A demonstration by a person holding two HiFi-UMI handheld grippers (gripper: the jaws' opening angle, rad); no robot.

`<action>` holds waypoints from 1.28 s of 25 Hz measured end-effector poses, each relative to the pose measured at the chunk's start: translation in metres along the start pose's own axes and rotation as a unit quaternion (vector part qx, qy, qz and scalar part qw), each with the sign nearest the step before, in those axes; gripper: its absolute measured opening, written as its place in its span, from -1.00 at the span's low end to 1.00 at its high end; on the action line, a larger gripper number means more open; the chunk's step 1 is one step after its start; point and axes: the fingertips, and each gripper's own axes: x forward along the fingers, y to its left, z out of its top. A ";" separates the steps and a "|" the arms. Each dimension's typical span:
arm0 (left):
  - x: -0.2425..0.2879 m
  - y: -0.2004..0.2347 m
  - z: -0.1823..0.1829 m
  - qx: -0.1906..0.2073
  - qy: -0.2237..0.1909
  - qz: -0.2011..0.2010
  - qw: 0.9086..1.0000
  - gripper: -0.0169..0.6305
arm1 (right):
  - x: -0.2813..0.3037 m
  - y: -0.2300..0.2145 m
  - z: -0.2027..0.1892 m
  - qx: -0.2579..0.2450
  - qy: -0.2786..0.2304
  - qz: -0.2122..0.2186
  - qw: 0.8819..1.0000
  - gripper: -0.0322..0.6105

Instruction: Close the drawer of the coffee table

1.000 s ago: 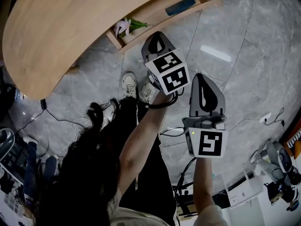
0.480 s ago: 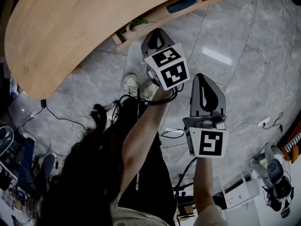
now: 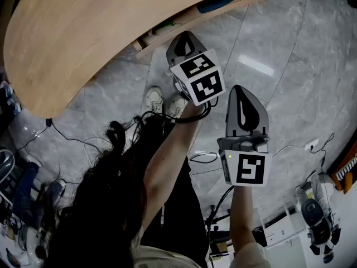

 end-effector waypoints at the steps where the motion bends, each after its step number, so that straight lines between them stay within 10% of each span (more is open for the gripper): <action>1: 0.003 0.001 0.003 -0.001 -0.002 0.001 1.000 -0.93 | 0.000 0.000 -0.001 0.000 0.000 0.000 1.000 -0.89; 32: 0.014 0.021 0.011 0.017 0.000 -0.015 1.000 -0.93 | 0.015 0.014 0.010 -0.006 -0.002 0.001 1.000 -0.89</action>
